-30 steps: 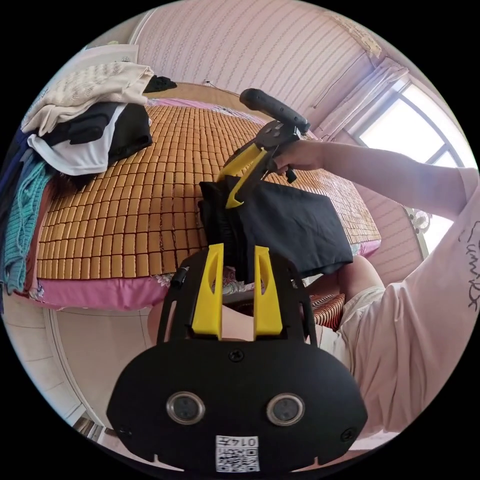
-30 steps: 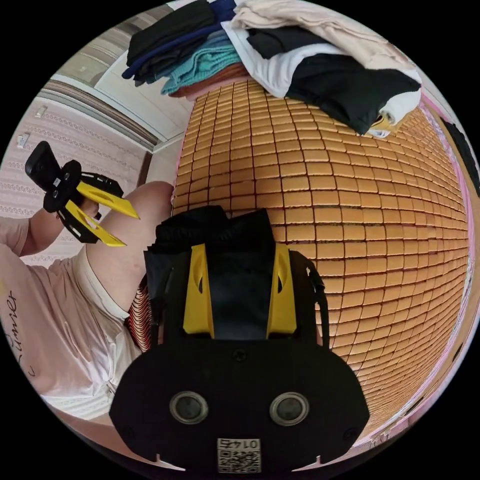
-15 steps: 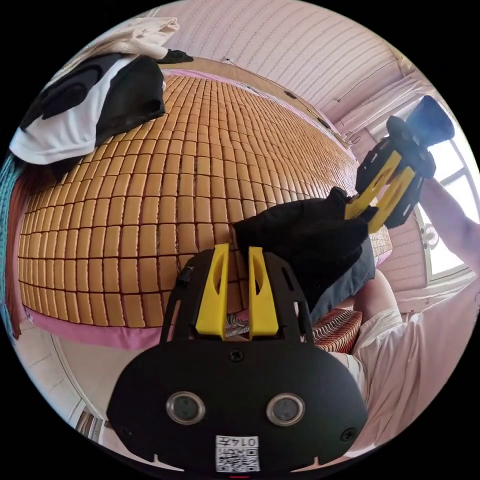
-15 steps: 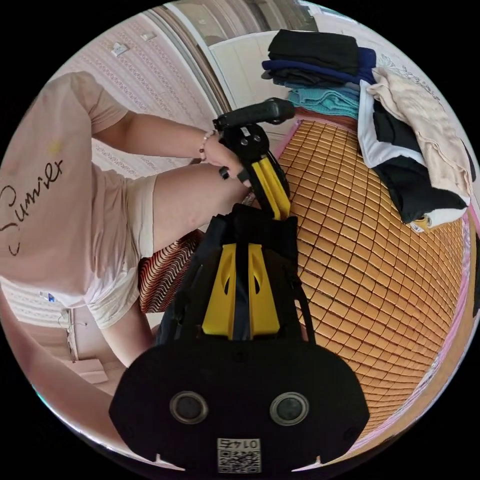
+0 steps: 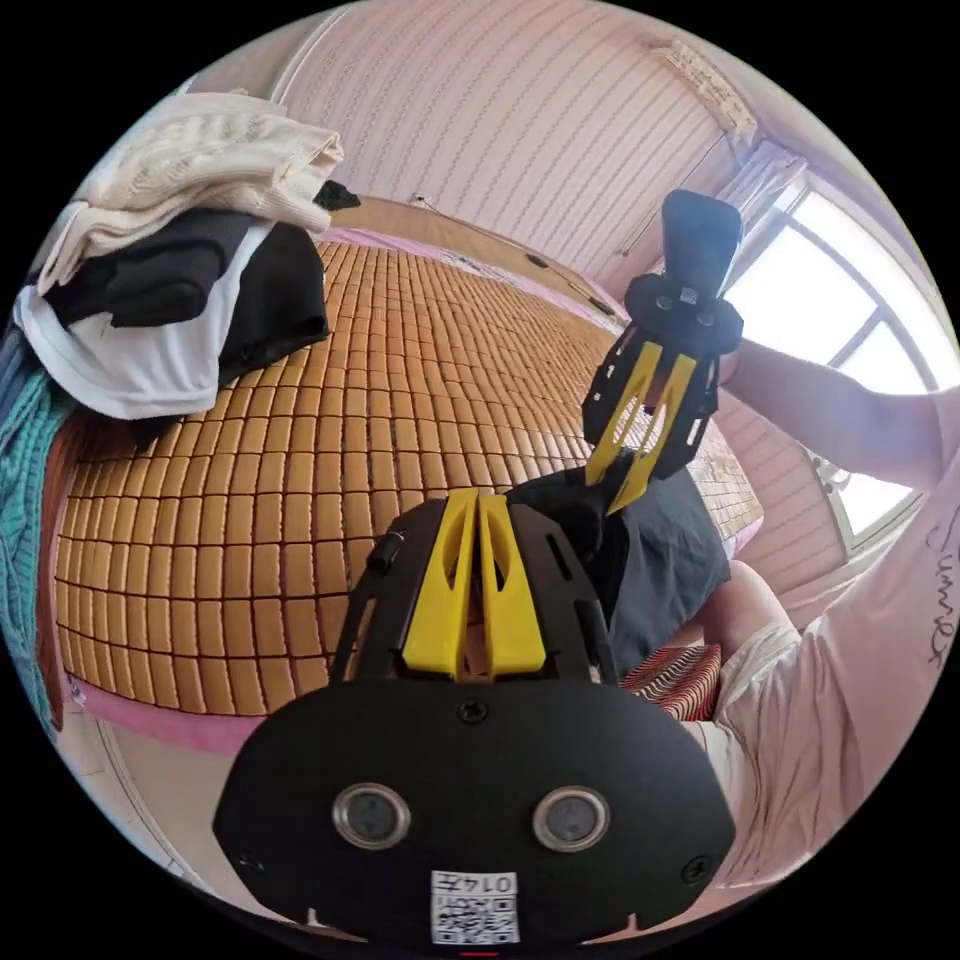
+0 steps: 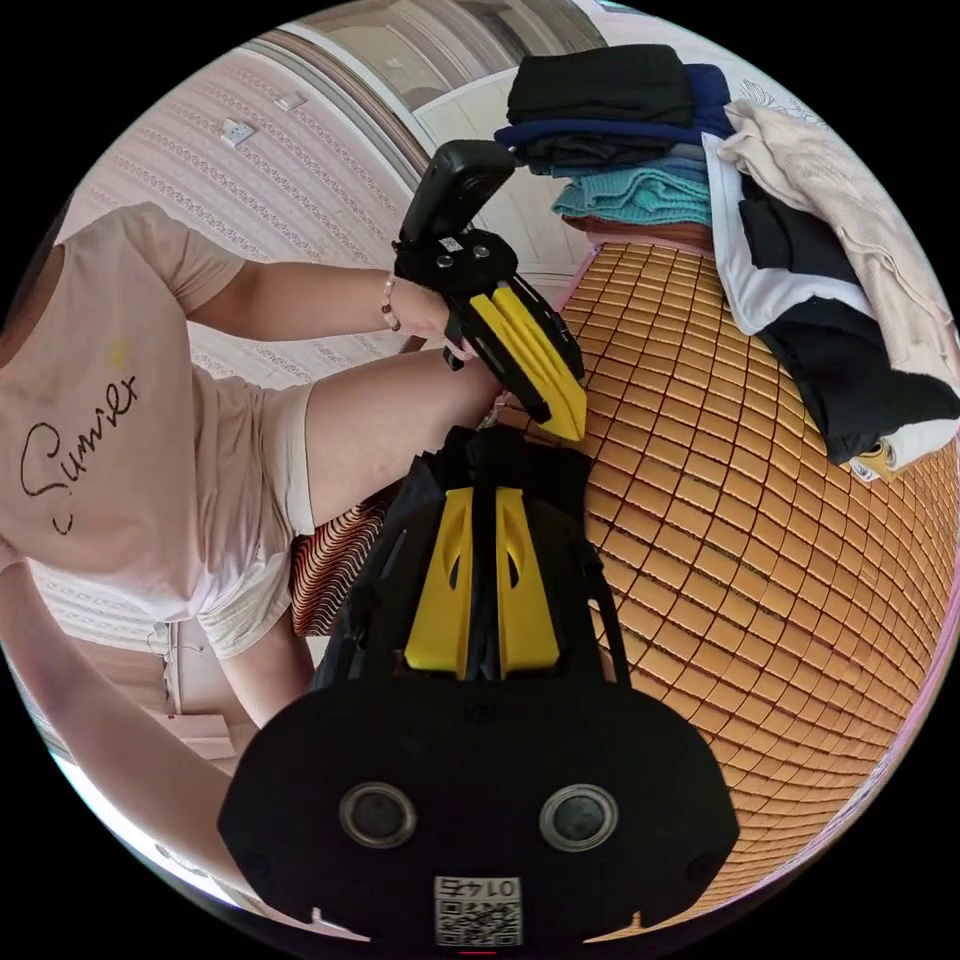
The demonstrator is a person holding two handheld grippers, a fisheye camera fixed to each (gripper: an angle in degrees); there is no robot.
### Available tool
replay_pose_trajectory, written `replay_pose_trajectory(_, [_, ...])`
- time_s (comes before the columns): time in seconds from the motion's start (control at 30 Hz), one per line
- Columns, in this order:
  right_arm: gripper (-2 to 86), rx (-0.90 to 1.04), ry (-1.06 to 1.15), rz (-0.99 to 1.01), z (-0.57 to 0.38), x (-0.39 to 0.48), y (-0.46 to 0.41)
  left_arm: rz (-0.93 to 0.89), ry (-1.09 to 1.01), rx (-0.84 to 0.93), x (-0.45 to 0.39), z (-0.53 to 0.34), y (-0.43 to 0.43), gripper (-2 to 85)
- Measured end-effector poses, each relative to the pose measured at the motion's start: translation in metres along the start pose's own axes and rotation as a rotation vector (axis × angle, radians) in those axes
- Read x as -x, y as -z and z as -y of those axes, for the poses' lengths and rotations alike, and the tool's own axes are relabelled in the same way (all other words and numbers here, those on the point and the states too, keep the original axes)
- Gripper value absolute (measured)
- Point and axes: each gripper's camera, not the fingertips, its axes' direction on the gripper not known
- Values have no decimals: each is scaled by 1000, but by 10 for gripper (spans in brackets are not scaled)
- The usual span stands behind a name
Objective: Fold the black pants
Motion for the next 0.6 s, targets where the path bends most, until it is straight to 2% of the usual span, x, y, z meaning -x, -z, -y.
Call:
replay_pose_trajectory(0.1, [31, -25, -14, 32, -4, -2, 6, -198, -23, 170, 3, -2, -28, -10])
replay_pose_trajectory(0.2, [37, -25, -75, 32, -1, -9, -2, -246, -24, 280, 0, -11, -30, -10])
replay_pose_trajectory(0.33, [56, 82, -242, -107, 12, -16, -36, 21, -12, 401, -8, -18, -15, -10])
replay_pose_trajectory(0.4, [74, 41, -324, -167, 11, -12, -37, 181, -24, 452, -16, -23, -4, -9])
replay_pose_trajectory(0.47, [77, -36, -397, -217, 2, -6, -21, 211, 0, 416, -23, -25, 7, -8])
replay_pose_trajectory(0.6, [70, -197, -514, -372, -44, 29, 18, 91, 49, 228, -55, -24, 21, 18])
